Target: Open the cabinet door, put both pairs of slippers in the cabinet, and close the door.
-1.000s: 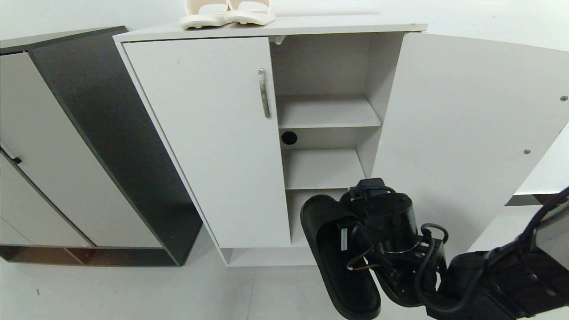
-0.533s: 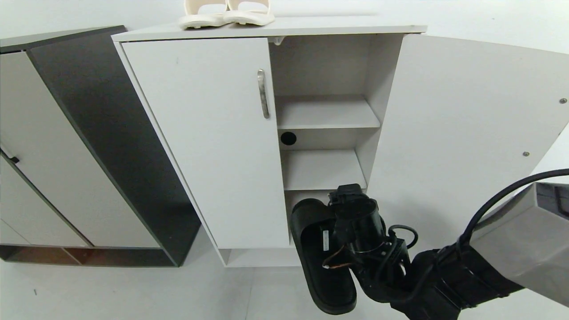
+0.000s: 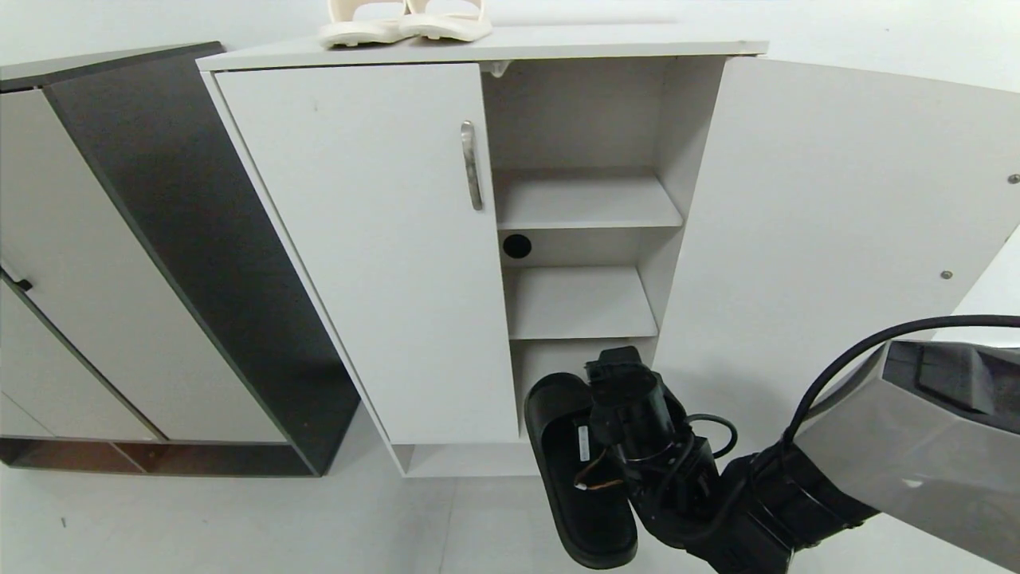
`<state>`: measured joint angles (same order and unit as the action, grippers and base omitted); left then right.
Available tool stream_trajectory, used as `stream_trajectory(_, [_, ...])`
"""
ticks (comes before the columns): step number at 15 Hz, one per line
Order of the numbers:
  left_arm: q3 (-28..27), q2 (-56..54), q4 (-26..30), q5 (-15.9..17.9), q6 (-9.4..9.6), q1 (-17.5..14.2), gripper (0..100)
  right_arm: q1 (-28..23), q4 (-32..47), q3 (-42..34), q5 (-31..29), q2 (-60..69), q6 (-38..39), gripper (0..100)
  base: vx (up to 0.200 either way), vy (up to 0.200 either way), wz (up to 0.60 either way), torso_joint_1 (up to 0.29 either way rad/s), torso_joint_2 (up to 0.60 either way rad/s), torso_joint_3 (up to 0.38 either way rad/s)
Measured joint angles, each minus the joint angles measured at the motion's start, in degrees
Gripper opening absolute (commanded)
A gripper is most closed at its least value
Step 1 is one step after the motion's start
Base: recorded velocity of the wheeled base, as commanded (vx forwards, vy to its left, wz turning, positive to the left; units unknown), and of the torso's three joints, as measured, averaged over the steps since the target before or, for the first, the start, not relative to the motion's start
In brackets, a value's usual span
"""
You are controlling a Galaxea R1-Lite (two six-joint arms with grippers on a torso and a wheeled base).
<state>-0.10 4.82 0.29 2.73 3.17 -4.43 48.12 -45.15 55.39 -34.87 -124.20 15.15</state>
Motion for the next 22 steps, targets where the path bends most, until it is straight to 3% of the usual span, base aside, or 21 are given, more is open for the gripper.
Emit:
stream_trajectory(5, [0.00, -1.13, 0.04, -0.02, -0.22, 5.33, 0, -0.46, -0.17, 0.44, -0.22, -0.67, 0.04, 0, 0.000, 0.000, 0.00, 0.005, 0.00, -0.189])
stream_trajectory(12, [0.00, -4.16, -0.02, -0.02, -0.52, 4.53, 0, 0.45, -9.31, 1.16, -4.79, -0.59, -3.11, 0, 0.000, 0.000, 0.00, 0.005, 0.00, -0.187])
stream_trajectory(16, [0.00, -4.51, -0.02, 0.00, -0.46, 4.50, 0, 1.30, -31.26, -2.45, -5.73, -1.00, -16.98, 0, 0.000, 0.000, 0.00, 0.001, 0.00, -0.019])
stream_trajectory(17, [0.00, -4.55, -0.02, 0.00, -0.46, 4.52, 0, 1.41, -33.67, -3.15, -5.78, -1.41, -18.82, 0, 0.000, 0.000, 0.00, 0.000, 0.00, 0.000])
stream_trajectory(22, [0.00, -4.61, -0.02, 0.00, -0.50, 4.50, 0, 1.46, -32.46, -3.91, -6.49, -3.52, -18.98, 0, 0.000, 0.000, 0.00, 0.000, 0.00, 0.000])
